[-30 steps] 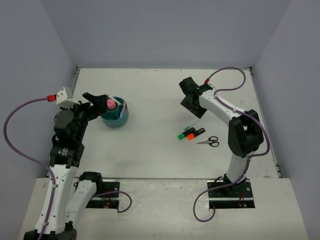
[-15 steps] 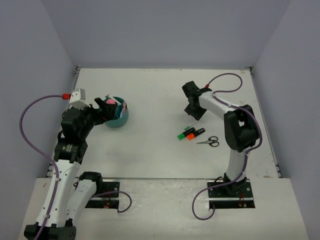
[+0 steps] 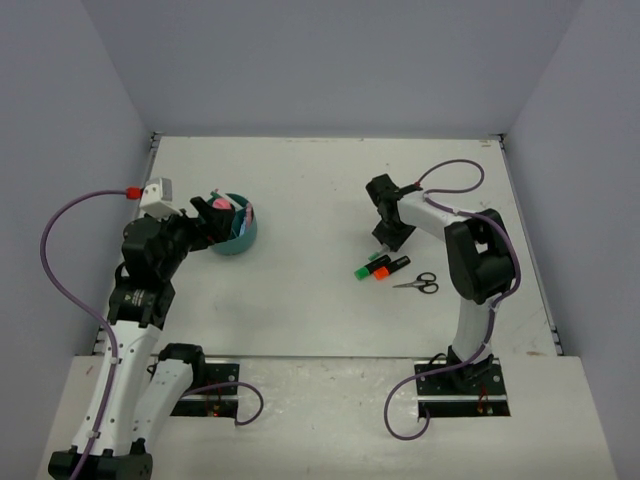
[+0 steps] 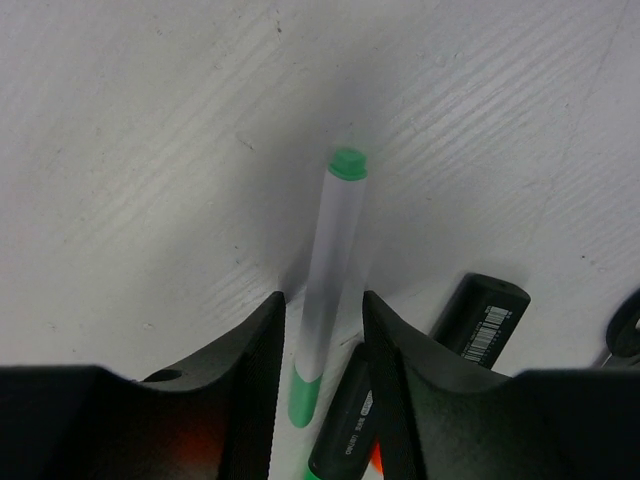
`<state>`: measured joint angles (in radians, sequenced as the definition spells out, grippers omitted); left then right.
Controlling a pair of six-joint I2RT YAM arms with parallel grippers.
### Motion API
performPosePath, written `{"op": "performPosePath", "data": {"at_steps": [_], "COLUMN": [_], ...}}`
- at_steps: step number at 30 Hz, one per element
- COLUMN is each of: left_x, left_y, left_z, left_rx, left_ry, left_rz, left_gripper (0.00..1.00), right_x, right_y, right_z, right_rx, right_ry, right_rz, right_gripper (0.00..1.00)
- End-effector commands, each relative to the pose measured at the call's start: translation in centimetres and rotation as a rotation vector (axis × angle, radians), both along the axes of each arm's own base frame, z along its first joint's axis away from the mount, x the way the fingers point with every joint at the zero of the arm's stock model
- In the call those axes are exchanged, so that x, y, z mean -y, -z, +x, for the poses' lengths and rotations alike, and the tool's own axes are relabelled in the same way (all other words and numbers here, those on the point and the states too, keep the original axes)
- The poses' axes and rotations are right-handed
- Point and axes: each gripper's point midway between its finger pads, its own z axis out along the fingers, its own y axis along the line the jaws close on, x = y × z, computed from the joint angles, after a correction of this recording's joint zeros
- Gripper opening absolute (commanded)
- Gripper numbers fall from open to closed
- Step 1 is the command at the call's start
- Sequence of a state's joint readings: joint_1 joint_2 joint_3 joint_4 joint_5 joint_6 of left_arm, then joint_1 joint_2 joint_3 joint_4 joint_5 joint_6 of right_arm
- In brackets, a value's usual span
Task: Sort the stationery into containers
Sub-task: Pick up the pen from the center of the board, then place the pen in the storage box.
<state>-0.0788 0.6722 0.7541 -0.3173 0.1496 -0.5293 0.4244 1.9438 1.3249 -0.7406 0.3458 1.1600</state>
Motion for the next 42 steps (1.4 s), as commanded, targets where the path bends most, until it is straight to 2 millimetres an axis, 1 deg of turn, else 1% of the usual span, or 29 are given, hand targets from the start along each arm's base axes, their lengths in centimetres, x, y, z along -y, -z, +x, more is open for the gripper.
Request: {"op": "performPosePath", "data": {"at_steps": [1,3,8,11,13,17,19,21,22,25,26,27,28,29,30,31,32,33,34,35,36,37,38,40,42], "left_x": [-0.3,-0.4,-0.7,-0.6,-0.5,0.2,1.0,2.4,3.2,5.3,6.0,6.3,6.9,7.7,8.5,9.1,10.0,11.4,12.6,13.6,14.8,15.5,15.9,16.5,16.9], "left_y": [-1.5,-1.9,-2.7,-2.9,-2.8,-2.2,-1.9,-1.9,-2.2,-2.2,-2.9,-3.2,-3.0,-3.1,-3.6,-4.1,-4.1,-4.8,-5.4,-5.9,-6.3,-6.6,-6.7,-6.5,-6.9], "left_z": [-0.2,-0.3,-0.5,-0.5,-0.5,-0.1,0.1,0.1,0.0,-0.2,-0.1,0.1,0.3,0.3,0.3,0.3,0.0,-0.4,-0.7,-1.0,-1.4,-1.6,-1.7,-2.1,-2.5], "left_rx": [0.050,0.057,0.068,0.072,0.070,0.057,0.054,0.064,0.080,0.110,0.153,0.174,0.162,0.158,0.176,0.195,0.179,0.193,0.204,0.214,0.217,0.218,0.216,0.221,0.259], "left_ry": [0.006,0.000,-0.011,-0.007,-0.003,0.030,0.071,0.145,0.189,0.309,0.356,0.371,0.402,0.446,0.487,0.521,0.559,0.622,0.672,0.713,0.760,0.788,0.805,0.833,0.860], "left_rz": [0.032,0.037,0.044,0.042,0.037,0.020,0.001,-0.033,-0.055,-0.116,-0.135,-0.150,-0.185,-0.219,-0.242,-0.258,-0.277,-0.292,-0.294,-0.290,-0.284,-0.281,-0.281,-0.295,-0.304], "left_gripper": [1.00,1.00,1.00,1.00,1.00,1.00,1.00,1.00,1.00,1.00,1.00,1.00,1.00,1.00,1.00,1.00,1.00,1.00,1.00,1.00,1.00,1.00,1.00,1.00,1.00], "right_x": [0.2,0.1,0.2,0.3,0.2,-0.5,-0.7,-0.7,-0.8,-1.2,-2.0,-2.2,-3.7,-5.1,-6.0,-6.8,-8.4,-10.3,-11.7,-12.8,-14.4,-15.3,-15.5,-16.1,-16.6], "right_y": [0.1,0.2,0.3,0.2,0.1,-1.1,-3.0,-5.5,-7.0,-10.7,-12.1,-13.4,-16.3,-18.1,-19.1,-20.5,-22.6,-24.0,-24.3,-24.0,-24.7,-25.2,-25.3,-26.1,-26.8], "right_z": [0.5,0.5,0.3,0.3,0.5,1.7,2.8,3.8,4.1,3.7,3.3,3.2,3.2,2.4,1.4,0.9,0.1,-1.5,-3.1,-4.6,-6.2,-7.5,-8.4,-10.7,-12.1], "right_rx": [0.010,0.004,0.004,0.013,0.020,0.072,0.122,0.184,0.223,0.332,0.384,0.433,0.540,0.621,0.675,0.732,0.813,0.894,0.941,0.971,1.022,1.057,1.071,1.121,1.142], "right_ry": [0.032,0.027,0.020,0.012,0.011,-0.016,-0.045,-0.070,-0.090,-0.157,-0.203,-0.239,-0.295,-0.369,-0.447,-0.503,-0.549,-0.674,-0.809,-0.952,-1.029,-1.084,-1.116,-1.209,-1.271], "right_rz": [0.021,0.026,0.030,0.032,0.033,0.060,0.060,0.057,0.053,0.015,0.006,0.003,0.031,0.033,0.006,-0.016,0.004,-0.008,-0.033,-0.066,-0.045,-0.028,-0.027,0.033,0.088], "right_gripper": [0.33,0.26,0.16,0.06,0.01,0.00,0.00,0.00,0.00,0.00,0.00,0.00,0.00,0.00,0.00,0.00,0.00,0.00,0.00,0.00,0.00,0.00,0.00,0.00,0.00]}}
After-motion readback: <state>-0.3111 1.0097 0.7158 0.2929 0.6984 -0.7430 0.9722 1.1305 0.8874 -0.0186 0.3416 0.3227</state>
